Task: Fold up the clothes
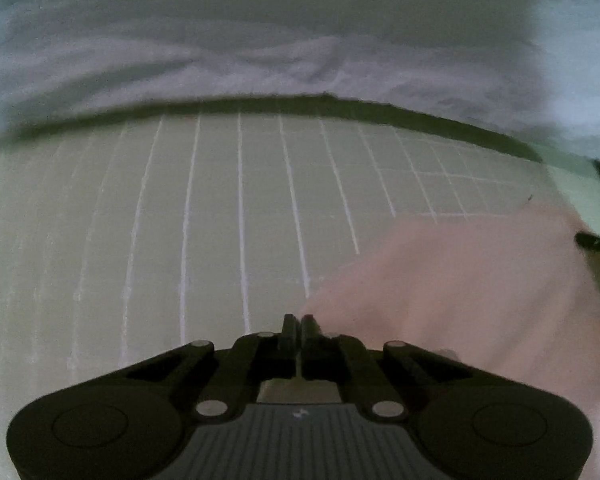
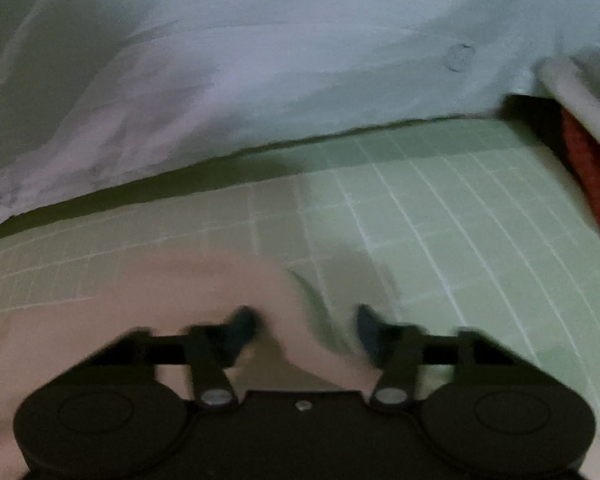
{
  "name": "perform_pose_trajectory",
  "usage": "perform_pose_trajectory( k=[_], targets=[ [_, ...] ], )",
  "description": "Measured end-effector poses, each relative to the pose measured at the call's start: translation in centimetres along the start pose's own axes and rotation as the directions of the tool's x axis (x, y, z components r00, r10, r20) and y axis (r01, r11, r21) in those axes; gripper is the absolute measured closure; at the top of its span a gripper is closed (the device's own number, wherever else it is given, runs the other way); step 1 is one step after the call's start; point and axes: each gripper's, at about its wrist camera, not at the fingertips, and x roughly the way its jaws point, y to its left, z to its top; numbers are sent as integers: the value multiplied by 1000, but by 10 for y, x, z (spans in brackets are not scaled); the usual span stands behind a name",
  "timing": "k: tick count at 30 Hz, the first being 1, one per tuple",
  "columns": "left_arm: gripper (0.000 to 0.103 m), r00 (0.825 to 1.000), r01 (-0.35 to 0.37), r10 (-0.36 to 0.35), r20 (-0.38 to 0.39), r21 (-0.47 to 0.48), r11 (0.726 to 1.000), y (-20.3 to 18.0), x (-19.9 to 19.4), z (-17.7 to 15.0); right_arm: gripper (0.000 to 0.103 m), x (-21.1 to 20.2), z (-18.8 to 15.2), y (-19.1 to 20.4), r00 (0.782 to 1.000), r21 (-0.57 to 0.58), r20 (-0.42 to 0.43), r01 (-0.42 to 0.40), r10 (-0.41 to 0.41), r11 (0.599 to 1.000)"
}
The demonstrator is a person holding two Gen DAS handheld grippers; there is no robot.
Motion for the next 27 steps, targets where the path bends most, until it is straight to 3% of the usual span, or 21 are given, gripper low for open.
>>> perform_pose_trajectory(
  k=[1, 4, 7, 9, 11, 12, 14, 15, 19, 27],
  targets=[
    [102, 999, -25, 24, 28, 15, 1000, 0, 1, 4, 94, 2, 2, 2, 1000, -13, -1, -22, 22, 1000],
    [102, 993, -73, 70, 97, 29, 997, 3, 5, 17, 96, 8, 5, 10, 1000, -69, 23, -15, 16, 998],
    [101, 990, -104, 99, 97, 45, 994, 0, 19, 25, 96, 16, 7, 17, 999, -89, 42, 12, -9, 996],
    [100, 989, -121, 115, 95, 53, 991, -4, 20, 25, 90, 17, 10, 20, 998, -75, 39, 41, -38, 996],
    [93, 988, -120, 116, 103, 27, 992, -2, 12, 22, 62, 15, 12, 23, 996, -69, 42, 83, -80, 994],
    [87, 988, -115, 114, 109, 7, 993, 1, 7, 20, 56, 10, 11, 24, 993, -70, 56, 107, -103, 992],
    [62, 986, -108, 113, 123, -43, 993, 10, -7, 14, 26, -9, 5, 26, 986, -51, 92, 146, -141, 988],
    [59, 985, -104, 112, 127, -68, 992, 17, -18, 7, 21, -21, -1, 28, 983, -44, 107, 155, -149, 987],
    [53, 984, -116, 135, 115, -157, 981, 51, -63, -32, 12, -66, -45, 42, 990, -72, 85, 121, -114, 990],
    [40, 975, -199, 222, 31, -335, 921, 124, -141, -147, 11, -138, -169, 88, 995, -128, -92, 34, -46, 991]
  ],
)
